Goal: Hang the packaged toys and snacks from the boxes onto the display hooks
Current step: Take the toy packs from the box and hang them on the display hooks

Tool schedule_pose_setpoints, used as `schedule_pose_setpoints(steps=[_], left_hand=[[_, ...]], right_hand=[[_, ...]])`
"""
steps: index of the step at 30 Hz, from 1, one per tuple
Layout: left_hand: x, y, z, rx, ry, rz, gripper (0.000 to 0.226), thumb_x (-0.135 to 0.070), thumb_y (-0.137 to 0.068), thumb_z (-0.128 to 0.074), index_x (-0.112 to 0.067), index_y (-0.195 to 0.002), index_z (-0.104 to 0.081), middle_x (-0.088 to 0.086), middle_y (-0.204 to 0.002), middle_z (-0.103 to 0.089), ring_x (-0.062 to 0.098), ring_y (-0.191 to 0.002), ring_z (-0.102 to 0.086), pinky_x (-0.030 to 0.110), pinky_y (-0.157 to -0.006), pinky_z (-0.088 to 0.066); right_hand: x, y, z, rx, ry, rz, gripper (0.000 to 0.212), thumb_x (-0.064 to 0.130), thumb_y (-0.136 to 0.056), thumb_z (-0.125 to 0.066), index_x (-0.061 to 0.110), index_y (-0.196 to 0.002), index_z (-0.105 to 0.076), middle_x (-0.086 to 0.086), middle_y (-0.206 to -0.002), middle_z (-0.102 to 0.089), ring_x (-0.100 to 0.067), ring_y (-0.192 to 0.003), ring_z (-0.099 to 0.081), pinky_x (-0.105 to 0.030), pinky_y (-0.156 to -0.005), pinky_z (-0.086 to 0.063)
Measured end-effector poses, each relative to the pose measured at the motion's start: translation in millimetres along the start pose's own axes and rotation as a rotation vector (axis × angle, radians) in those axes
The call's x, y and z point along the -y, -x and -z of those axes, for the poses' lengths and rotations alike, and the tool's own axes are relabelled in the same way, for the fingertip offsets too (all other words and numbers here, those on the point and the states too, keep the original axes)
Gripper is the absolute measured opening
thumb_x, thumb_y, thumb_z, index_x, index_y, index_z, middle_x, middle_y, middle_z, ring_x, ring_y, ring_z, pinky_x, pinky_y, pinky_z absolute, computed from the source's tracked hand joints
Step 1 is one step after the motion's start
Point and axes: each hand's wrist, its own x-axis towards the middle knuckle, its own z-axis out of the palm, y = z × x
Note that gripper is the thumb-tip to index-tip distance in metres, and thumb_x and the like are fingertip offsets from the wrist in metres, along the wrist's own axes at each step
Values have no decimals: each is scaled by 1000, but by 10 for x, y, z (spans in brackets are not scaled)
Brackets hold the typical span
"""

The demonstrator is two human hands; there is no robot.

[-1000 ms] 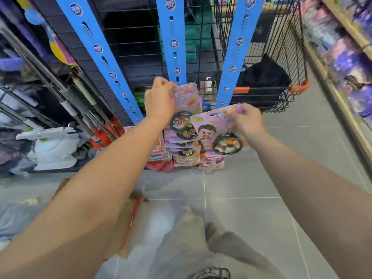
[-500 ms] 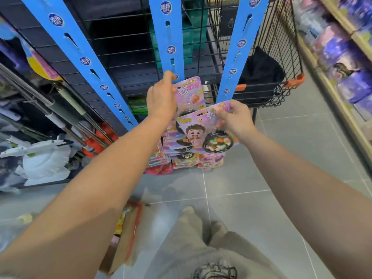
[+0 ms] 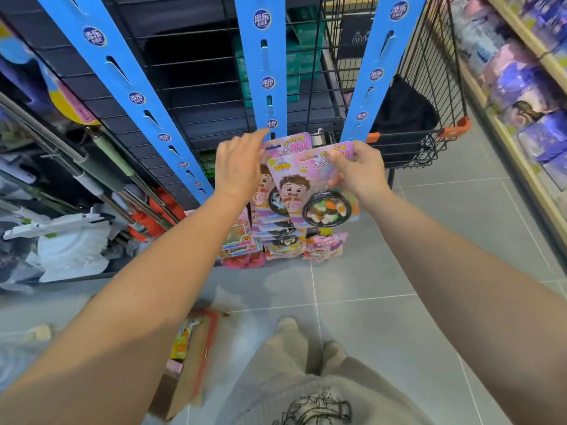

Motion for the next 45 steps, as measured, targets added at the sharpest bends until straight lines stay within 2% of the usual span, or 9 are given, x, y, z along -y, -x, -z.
schedule_pose_setpoints(steps=[5,10,14,21,31,34,37,39,45], left_hand=[[-23,-46,185,-254,399,127,32,-15,-97,-36,-6,-121,-54,9,-111,-65,28,-104,-58,45,-95,-42],[-140,-121,384,-312,536,76,35,-17,-95,-37,-6,-123,-55,7,-112,-63,24,-105,-58,48,-96,-44],[-170,-174,419,-359,377,2,35,-18,-90,-48,-10,-122,-56,3,-112,-64,23,-104,-54,30,-94,-31],[-130,-190,298,-538,65,-61,31,-10,-74,-58,-17,-102,-68,8,-104,-62,17,-103,-40,39,-88,-34],[-18,-84,249,-303,-18,-91,44,-5,-74,-56,-19,-116,-63,8,-109,-61,29,-106,-55,37,-96,-26],[-30,-10,301,-208,2,-84,50,-3,-76,-51,-17,-124,-58,9,-119,-58,30,-115,-51,41,-103,-27],[-41,80,348,-184,3,-65,48,-4,-78,-51,-13,-125,-56,9,-127,-55,29,-121,-47,41,-107,-24],[-35,197,360,-194,7,-27,44,-6,-79,-54,-11,-123,-57,10,-129,-54,30,-122,-46,42,-108,-24],[-15,715,465,-154,41,197,46,-10,-83,-56,-16,-128,-53,7,-134,-47,28,-127,-41,41,-109,-22]], right_hand=[[189,-75,-156,15,-90,51,18,23,-91,-60,20,-75,-54,-13,-61,-61,-5,-38,-54,-40,-76,-55],[466,-159,-340,8,-184,88,16,24,-92,-59,8,-91,-59,-19,-69,-62,-7,-34,-51,-20,-47,-45],[593,-208,-407,-12,-257,111,23,23,-91,-60,0,-97,-61,-15,-69,-63,-8,-33,-50,-20,-43,-43],[652,-283,-444,-63,-209,65,22,24,-91,-60,3,-94,-63,-14,-78,-64,-4,-28,-48,-15,-37,-40],[591,-317,-558,-108,-42,3,19,32,-90,-60,14,-88,-58,-5,-82,-64,-10,-44,-57,-12,-34,-40],[611,-285,-596,-120,-29,-21,26,35,-86,-63,11,-94,-57,-9,-96,-66,-24,-72,-66,-27,-62,-58],[646,-169,-564,-168,-42,-73,49,36,-83,-67,7,-115,-46,-5,-113,-47,-24,-85,-55,-35,-75,-49],[605,-58,-508,-193,18,-50,45,33,-85,-64,9,-115,-41,-3,-109,-35,-17,-76,-45,-31,-71,-38],[447,330,-548,-24,80,66,11,16,-89,-53,15,-86,-43,5,-78,-48,-17,-71,-49,-21,-61,-36]])
